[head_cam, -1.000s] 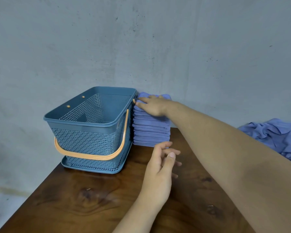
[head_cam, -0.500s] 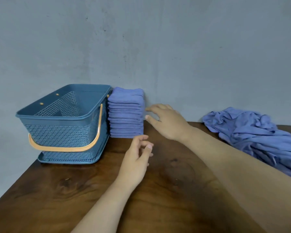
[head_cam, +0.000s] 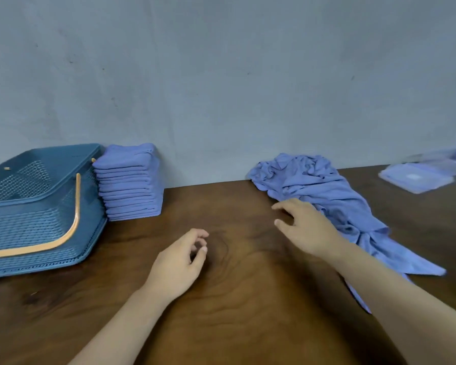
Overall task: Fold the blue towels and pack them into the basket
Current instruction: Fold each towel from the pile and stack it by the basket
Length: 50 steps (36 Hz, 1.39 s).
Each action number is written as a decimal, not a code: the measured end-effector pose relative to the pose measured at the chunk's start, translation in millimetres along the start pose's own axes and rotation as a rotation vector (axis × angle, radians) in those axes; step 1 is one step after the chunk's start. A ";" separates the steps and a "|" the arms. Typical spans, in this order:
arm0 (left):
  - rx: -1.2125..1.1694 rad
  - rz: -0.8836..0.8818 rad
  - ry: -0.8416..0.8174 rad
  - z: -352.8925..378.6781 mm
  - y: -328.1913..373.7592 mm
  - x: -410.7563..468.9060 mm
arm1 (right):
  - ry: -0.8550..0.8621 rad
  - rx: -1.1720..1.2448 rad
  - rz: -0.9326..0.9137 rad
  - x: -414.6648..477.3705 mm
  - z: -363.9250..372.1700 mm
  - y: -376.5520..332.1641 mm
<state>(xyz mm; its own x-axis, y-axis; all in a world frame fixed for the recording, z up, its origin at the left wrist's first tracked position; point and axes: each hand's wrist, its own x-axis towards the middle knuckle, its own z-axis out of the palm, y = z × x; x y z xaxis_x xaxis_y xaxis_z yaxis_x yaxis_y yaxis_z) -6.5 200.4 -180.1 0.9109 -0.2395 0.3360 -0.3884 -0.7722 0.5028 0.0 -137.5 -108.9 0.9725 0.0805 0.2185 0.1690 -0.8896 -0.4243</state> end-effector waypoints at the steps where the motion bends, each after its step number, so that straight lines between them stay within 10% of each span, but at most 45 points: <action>1: 0.047 0.021 -0.008 5.4 6.2 1.0 | 0.031 -0.020 0.003 0.1 -6.2 9.4; 20: -0.034 -0.069 -0.027 43.6 33.3 27.8 | 0.060 -0.296 0.241 91.3 -78.0 77.9; 34: -0.673 -0.223 0.282 21.3 11.3 32.2 | -0.064 0.764 -0.202 82.9 -56.4 -90.2; 50: -0.502 -0.400 0.251 19.2 6.0 36.8 | -0.252 0.241 -0.068 42.2 55.1 -24.1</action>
<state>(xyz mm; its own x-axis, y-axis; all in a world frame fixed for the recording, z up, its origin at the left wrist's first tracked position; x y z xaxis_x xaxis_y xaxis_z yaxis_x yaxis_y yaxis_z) 27.4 175.7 -180.0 0.9613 0.1977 0.1918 -0.1017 -0.3925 0.9141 45.8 -88.0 -137.9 0.9616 0.2710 0.0430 0.2387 -0.7492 -0.6178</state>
